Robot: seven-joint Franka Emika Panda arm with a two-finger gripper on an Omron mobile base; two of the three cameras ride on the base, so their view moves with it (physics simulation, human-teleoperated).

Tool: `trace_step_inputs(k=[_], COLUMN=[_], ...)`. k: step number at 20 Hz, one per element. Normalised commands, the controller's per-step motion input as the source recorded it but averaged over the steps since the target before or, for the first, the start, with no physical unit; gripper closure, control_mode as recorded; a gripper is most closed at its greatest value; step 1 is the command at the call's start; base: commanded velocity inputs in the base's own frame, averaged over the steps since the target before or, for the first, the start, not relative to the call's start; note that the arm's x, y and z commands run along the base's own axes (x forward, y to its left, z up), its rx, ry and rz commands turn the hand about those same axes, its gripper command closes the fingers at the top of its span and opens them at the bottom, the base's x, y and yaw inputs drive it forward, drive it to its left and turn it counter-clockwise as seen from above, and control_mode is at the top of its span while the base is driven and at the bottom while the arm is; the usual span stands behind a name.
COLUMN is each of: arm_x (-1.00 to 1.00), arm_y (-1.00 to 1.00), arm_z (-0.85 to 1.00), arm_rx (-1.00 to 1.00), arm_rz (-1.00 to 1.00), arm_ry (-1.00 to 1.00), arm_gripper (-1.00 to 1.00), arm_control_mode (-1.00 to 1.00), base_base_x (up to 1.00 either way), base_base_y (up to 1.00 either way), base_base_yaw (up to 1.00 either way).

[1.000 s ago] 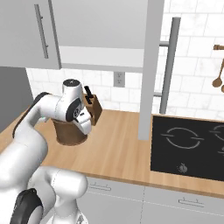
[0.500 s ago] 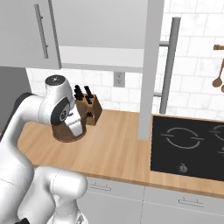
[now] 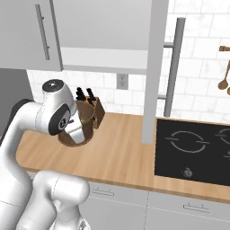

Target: Open the cabinet, pick up the bread from the cabinet and place it in the basket. Then move the basket to the dining counter.

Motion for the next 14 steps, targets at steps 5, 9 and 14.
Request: trace_step_inputs(k=[5, 9, 14], arm_x=[0.0, 0.0, 0.0], arm_y=[-0.13, -0.05, -0.04], arm_z=[0.17, 0.23, 0.31], arm_rx=[0.0, 0.0, 0.0], arm_rz=[-0.01, 0.0, 0.0], arm_ry=[0.0, 0.0, 0.0], arm_gripper=[1.0, 1.0, 1.0], arm_control_mode=[-1.0, -1.0, -1.0], base_base_x=[0.0, 0.0, 0.0], base_base_y=[0.0, 0.0, 0.0], base_base_yaw=[0.0, 0.0, 0.0])
